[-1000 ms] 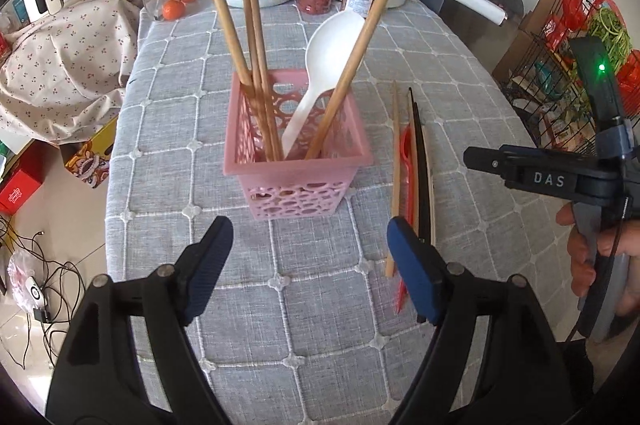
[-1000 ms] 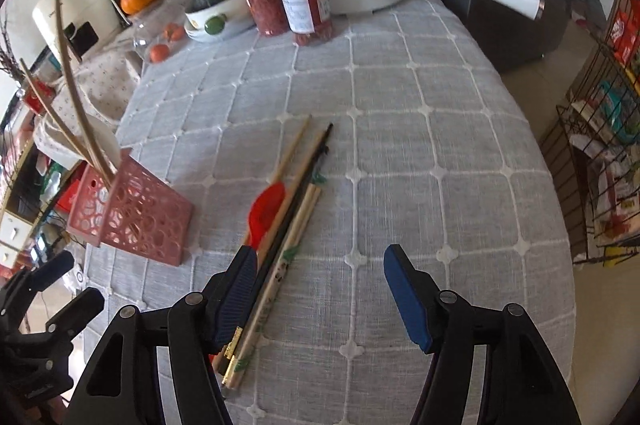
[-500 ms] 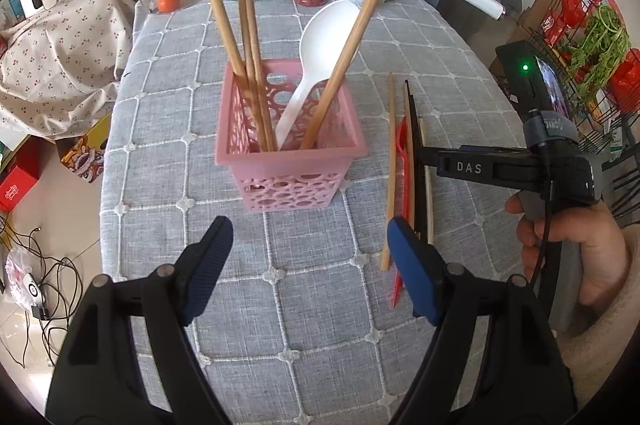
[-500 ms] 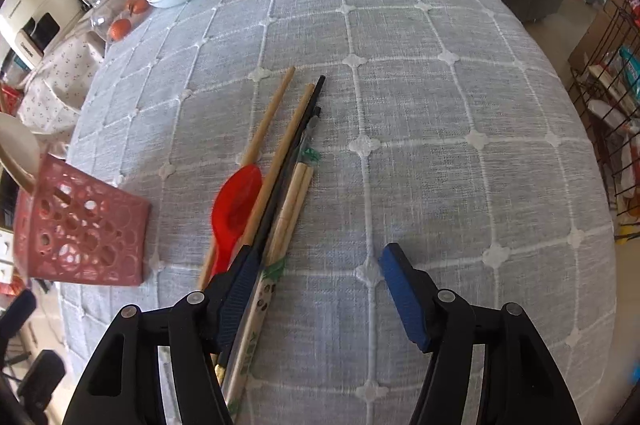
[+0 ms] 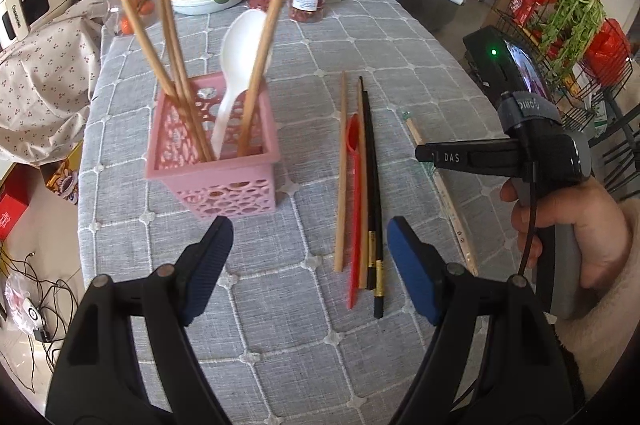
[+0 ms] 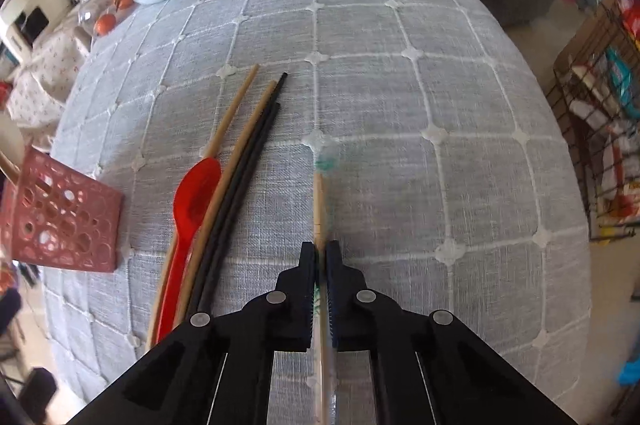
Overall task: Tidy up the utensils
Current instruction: 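Grasp the red plastic spoon with left tool while right tool lifts its chopstick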
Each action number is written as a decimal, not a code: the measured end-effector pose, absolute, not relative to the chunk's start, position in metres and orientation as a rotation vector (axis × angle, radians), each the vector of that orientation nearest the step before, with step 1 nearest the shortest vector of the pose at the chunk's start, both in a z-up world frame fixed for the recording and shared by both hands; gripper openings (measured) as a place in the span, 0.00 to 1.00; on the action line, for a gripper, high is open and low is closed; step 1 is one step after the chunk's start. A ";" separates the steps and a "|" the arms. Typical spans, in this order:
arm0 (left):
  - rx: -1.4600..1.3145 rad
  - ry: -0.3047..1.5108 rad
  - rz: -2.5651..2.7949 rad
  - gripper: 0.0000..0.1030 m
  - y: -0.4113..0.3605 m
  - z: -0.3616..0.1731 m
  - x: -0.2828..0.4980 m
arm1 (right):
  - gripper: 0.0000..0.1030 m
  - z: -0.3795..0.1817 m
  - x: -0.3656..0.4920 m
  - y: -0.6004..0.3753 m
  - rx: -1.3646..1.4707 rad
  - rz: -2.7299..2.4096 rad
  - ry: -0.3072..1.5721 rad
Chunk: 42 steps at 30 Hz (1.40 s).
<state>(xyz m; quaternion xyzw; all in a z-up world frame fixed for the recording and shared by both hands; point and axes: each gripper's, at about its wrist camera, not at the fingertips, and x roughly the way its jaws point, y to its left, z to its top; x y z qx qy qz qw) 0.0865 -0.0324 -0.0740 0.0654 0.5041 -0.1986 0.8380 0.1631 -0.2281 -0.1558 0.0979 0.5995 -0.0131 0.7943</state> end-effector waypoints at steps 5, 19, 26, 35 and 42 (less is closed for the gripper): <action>0.176 1.041 -0.464 0.69 -0.059 -0.074 0.084 | 0.05 -0.146 0.148 -0.256 0.267 -0.027 1.271; 0.197 1.138 -0.325 0.33 -0.120 -0.121 0.155 | 0.05 -0.108 0.133 -0.292 0.367 0.053 1.179; 0.221 1.146 -0.257 0.33 -0.124 -0.130 0.169 | 0.05 -0.100 0.130 -0.288 0.371 0.087 1.162; 0.178 1.187 -0.262 0.07 -0.119 -0.144 0.179 | 0.05 -0.100 0.131 -0.288 0.369 0.086 1.163; 0.178 1.104 -0.312 0.03 -0.119 -0.125 0.164 | 0.05 -0.099 0.130 -0.288 0.367 0.079 1.155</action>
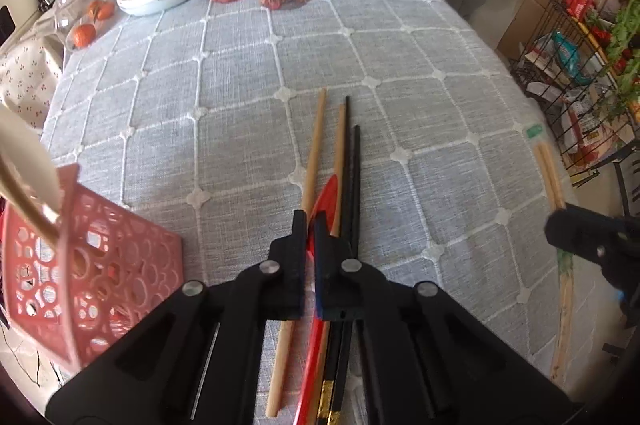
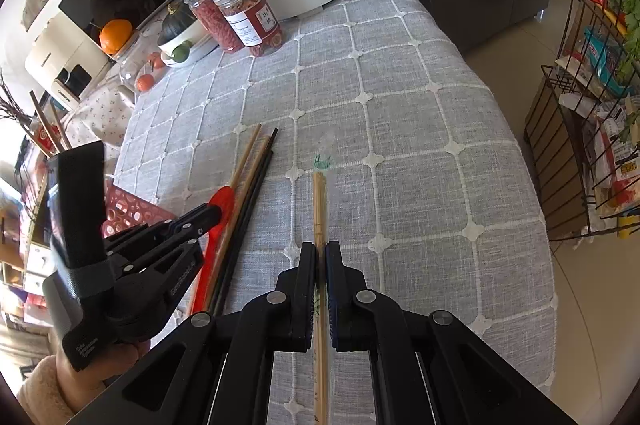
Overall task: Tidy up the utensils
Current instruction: 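Grasp the red plastic spoon with left tool while right tool lifts its chopstick, then lower the red spoon into the pink basket and open left tool while right tool carries its chopstick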
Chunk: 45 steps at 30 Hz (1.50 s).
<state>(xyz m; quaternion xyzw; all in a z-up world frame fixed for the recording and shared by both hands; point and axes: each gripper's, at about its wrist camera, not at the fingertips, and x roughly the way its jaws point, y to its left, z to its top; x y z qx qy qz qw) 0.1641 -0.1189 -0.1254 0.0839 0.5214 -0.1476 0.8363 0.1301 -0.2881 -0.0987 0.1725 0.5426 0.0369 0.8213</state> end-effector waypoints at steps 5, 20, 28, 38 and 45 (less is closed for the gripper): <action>0.143 1.024 -0.375 0.03 -0.108 -0.095 0.144 | 0.05 -0.091 0.125 -0.288 0.371 0.064 1.122; 0.019 0.540 -0.426 0.03 -0.023 0.036 0.085 | 0.05 -0.054 0.111 -0.269 0.391 0.041 0.961; -0.092 0.353 -0.338 0.03 0.015 0.041 0.091 | 0.05 -0.053 0.117 -0.249 0.390 0.053 0.948; -0.122 0.180 -0.136 0.03 0.030 0.022 0.108 | 0.05 -0.059 0.126 -0.219 0.360 0.083 0.961; -0.137 0.187 -0.057 0.03 0.030 -0.001 0.127 | 0.05 -0.061 0.125 -0.218 0.343 0.076 0.962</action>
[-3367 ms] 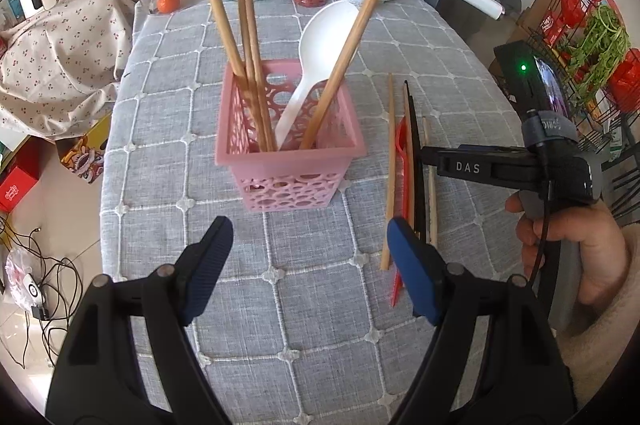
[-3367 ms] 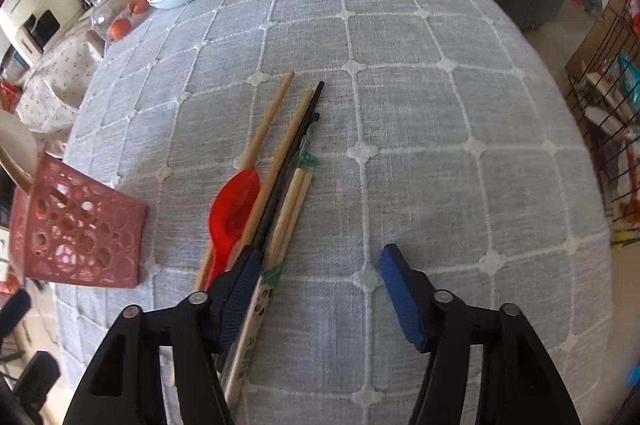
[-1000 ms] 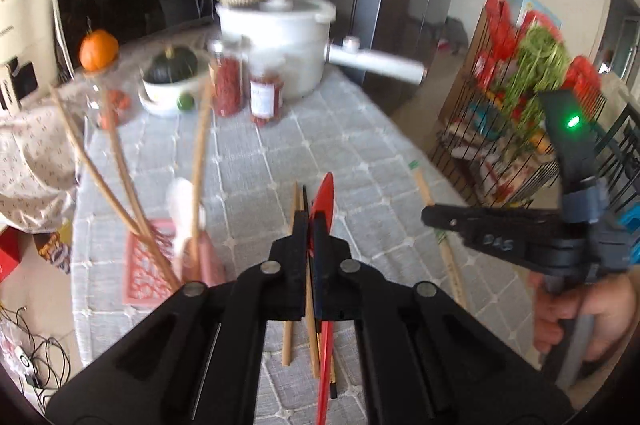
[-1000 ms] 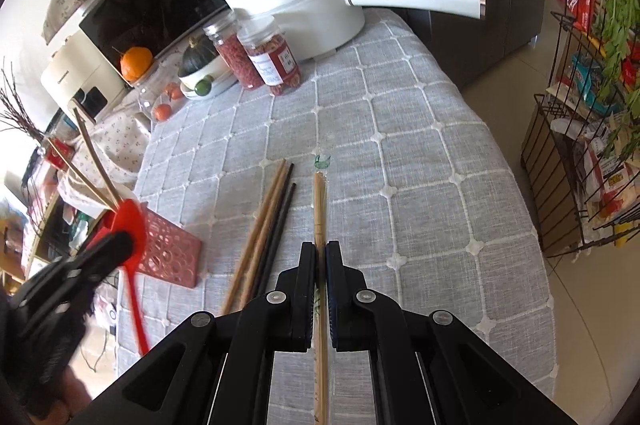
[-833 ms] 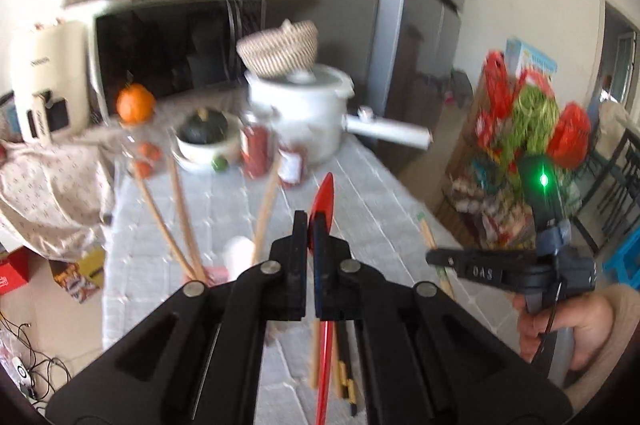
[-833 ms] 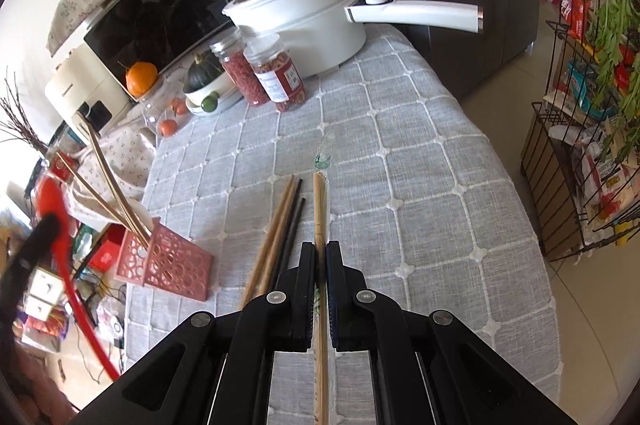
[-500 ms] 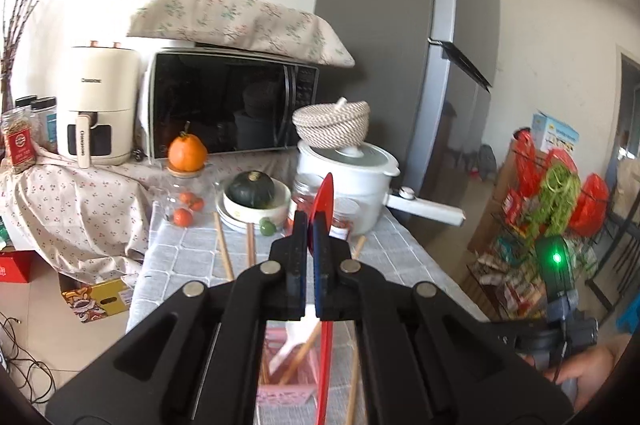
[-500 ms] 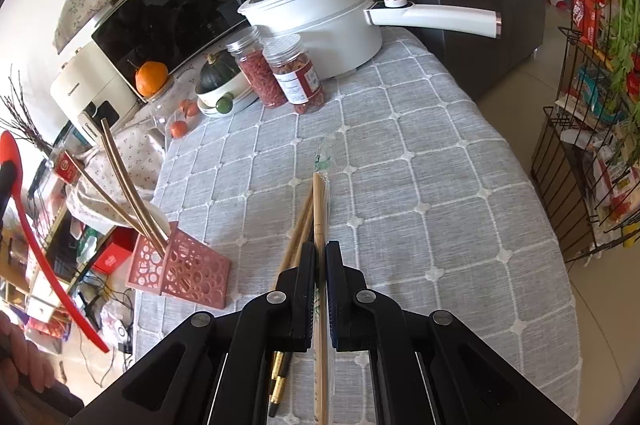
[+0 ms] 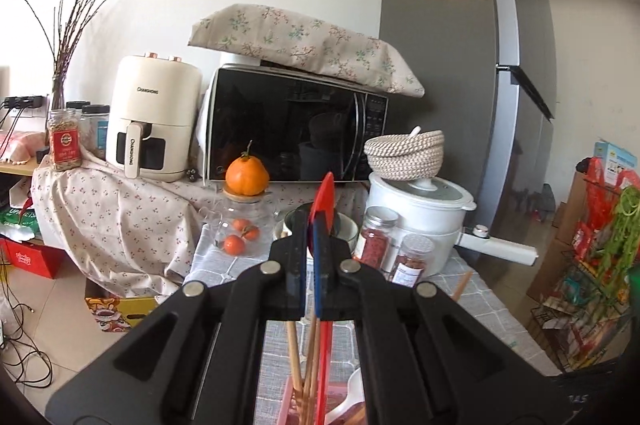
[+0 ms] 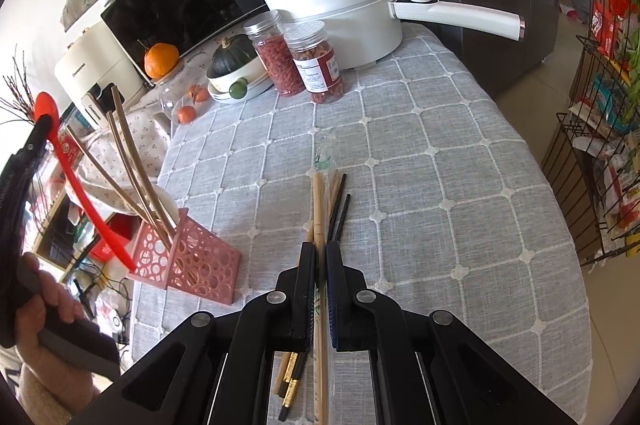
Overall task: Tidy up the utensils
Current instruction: 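Lower the red spoon into the pink basket and open left tool while right tool carries its chopstick, then lower the wooden chopstick into the pink basket and open right tool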
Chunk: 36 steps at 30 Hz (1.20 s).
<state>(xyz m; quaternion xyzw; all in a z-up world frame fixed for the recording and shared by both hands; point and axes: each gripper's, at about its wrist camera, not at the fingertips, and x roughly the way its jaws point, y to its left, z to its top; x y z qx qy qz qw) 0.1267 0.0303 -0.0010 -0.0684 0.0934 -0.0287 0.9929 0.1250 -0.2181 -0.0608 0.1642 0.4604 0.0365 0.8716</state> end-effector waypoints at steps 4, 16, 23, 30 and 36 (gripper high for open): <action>-0.128 0.237 -0.051 0.03 0.030 -0.012 0.132 | 0.05 -0.060 0.125 -0.219 0.338 0.074 0.950; -0.090 0.487 -0.144 0.19 0.039 -0.004 0.123 | 0.05 -0.027 0.117 -0.194 0.302 0.149 0.767; -0.062 0.682 -0.135 0.45 0.057 0.002 0.118 | 0.05 0.011 0.110 -0.166 0.317 0.201 0.561; -0.045 0.879 -0.119 0.60 0.079 -0.023 0.126 | 0.05 0.032 0.109 -0.126 0.323 0.193 0.377; -0.060 0.962 -0.127 0.61 0.101 -0.036 0.127 | 0.05 0.024 0.122 -0.095 0.313 0.115 0.300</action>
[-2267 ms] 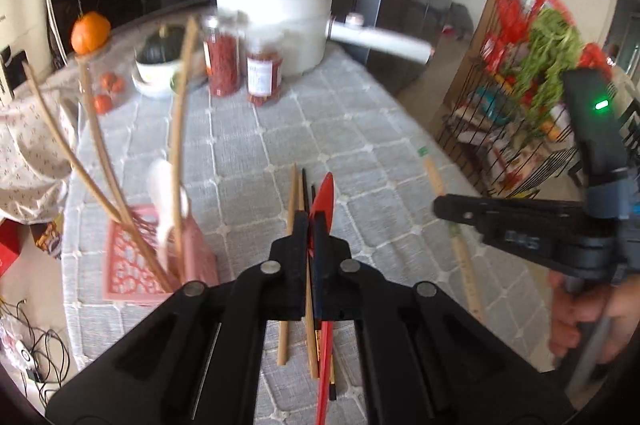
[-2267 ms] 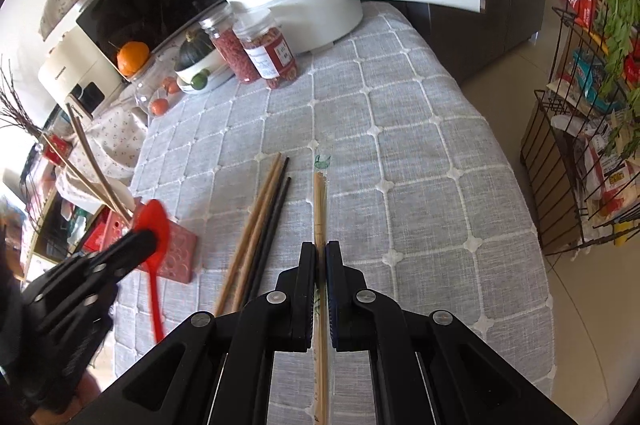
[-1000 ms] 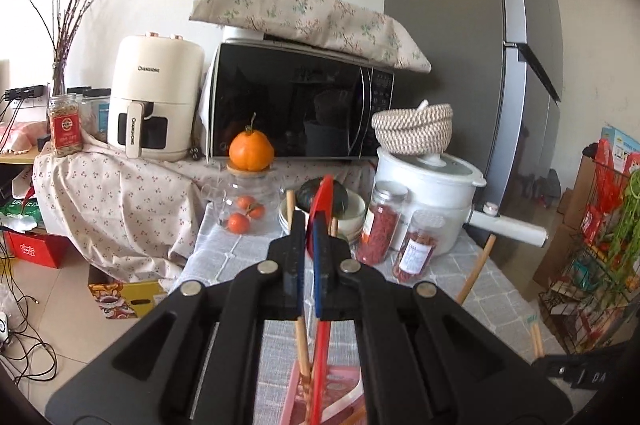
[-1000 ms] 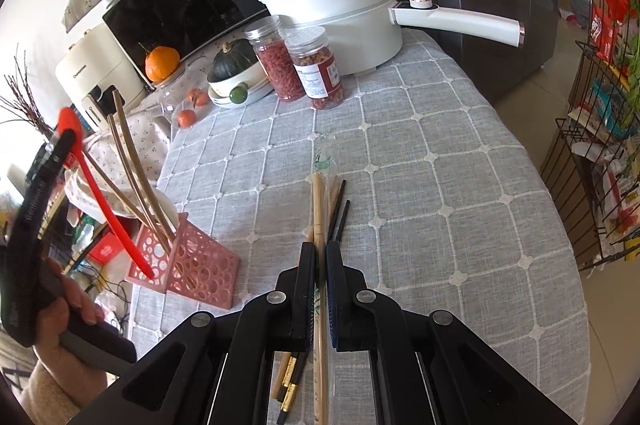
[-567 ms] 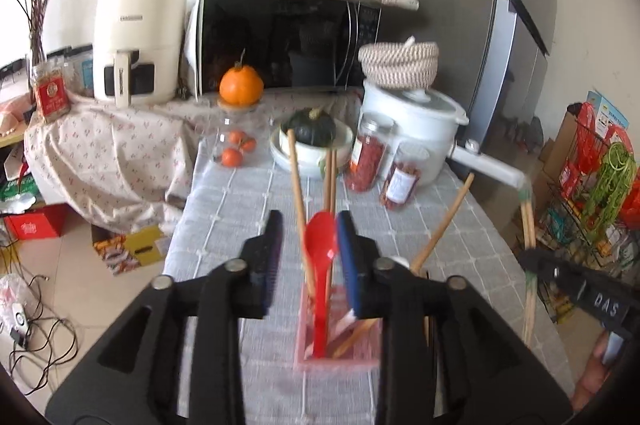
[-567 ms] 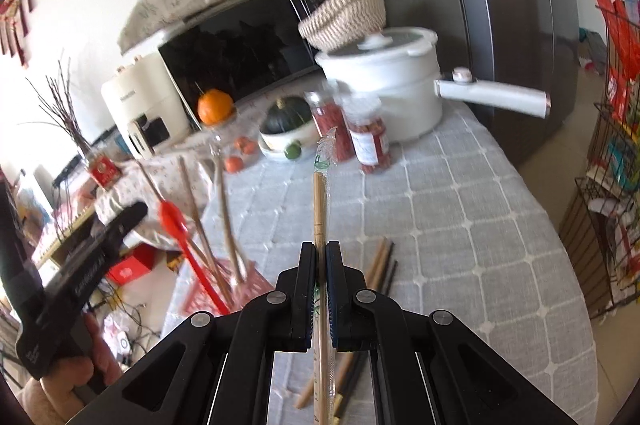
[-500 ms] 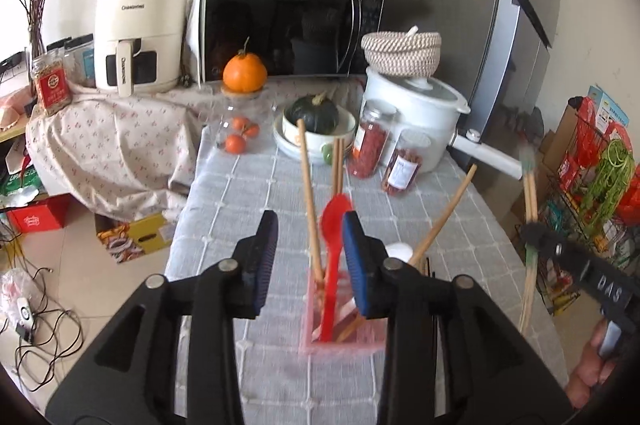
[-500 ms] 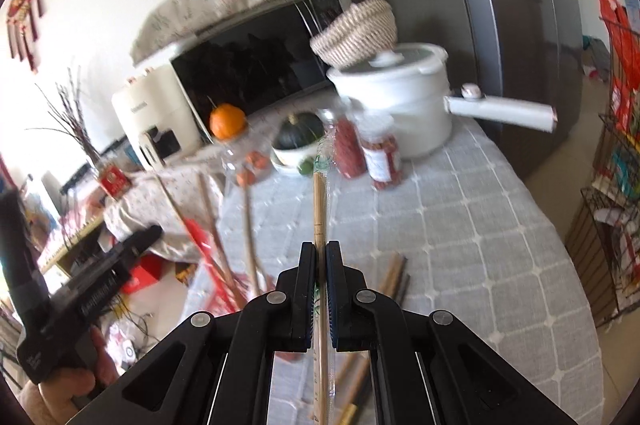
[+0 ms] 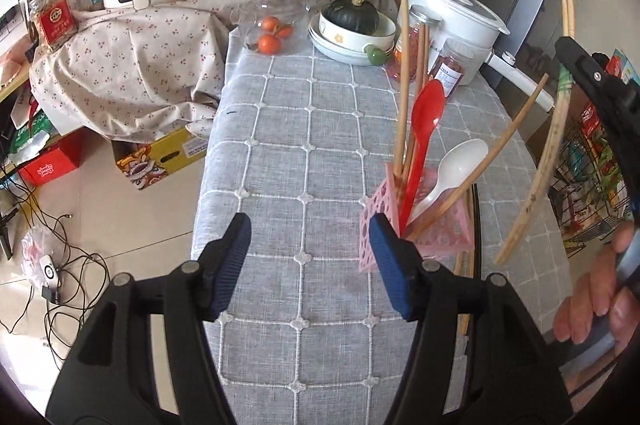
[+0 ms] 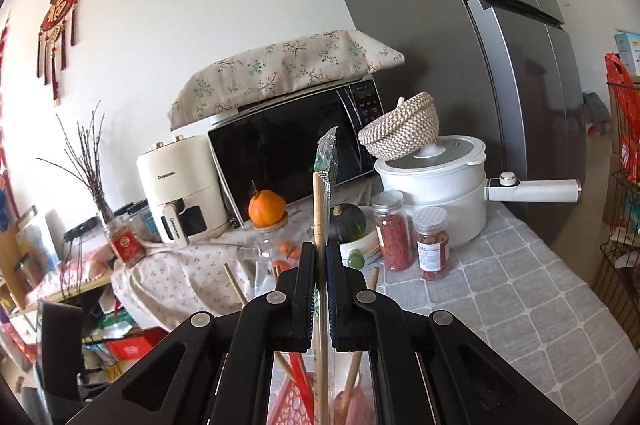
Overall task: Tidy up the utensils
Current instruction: 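Lower the wooden chopstick into the pink basket and open right tool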
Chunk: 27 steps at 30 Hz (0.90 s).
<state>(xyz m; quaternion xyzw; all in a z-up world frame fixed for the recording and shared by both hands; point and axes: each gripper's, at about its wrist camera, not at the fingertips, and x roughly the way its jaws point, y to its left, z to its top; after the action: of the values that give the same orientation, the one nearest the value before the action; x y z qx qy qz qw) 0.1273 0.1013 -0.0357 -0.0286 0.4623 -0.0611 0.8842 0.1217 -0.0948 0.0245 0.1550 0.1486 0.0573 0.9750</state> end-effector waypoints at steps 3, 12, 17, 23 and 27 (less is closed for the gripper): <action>-0.068 0.971 -0.125 0.61 0.109 -0.035 0.126 | 0.05 0.016 0.129 -0.082 0.292 0.064 0.276; -0.032 0.987 -0.073 0.61 0.129 -0.046 0.128 | 0.05 -0.008 0.146 -0.042 0.178 -0.077 0.178; -0.035 1.002 -0.072 0.61 0.132 -0.050 0.131 | 0.06 -0.020 0.146 -0.032 0.154 -0.102 0.173; -0.029 1.011 -0.072 0.61 0.126 -0.054 0.133 | 0.09 -0.026 0.130 -0.028 0.131 -0.072 0.195; -0.047 1.023 -0.088 0.61 0.122 -0.055 0.133 | 0.18 -0.025 0.123 -0.040 0.141 -0.038 0.244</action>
<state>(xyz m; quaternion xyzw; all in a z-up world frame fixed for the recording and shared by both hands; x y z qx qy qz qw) 0.1329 0.1224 -0.0546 -0.0226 0.4894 -0.0419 0.8708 0.1225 -0.0400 -0.0248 0.0704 0.1218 -0.0191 0.9899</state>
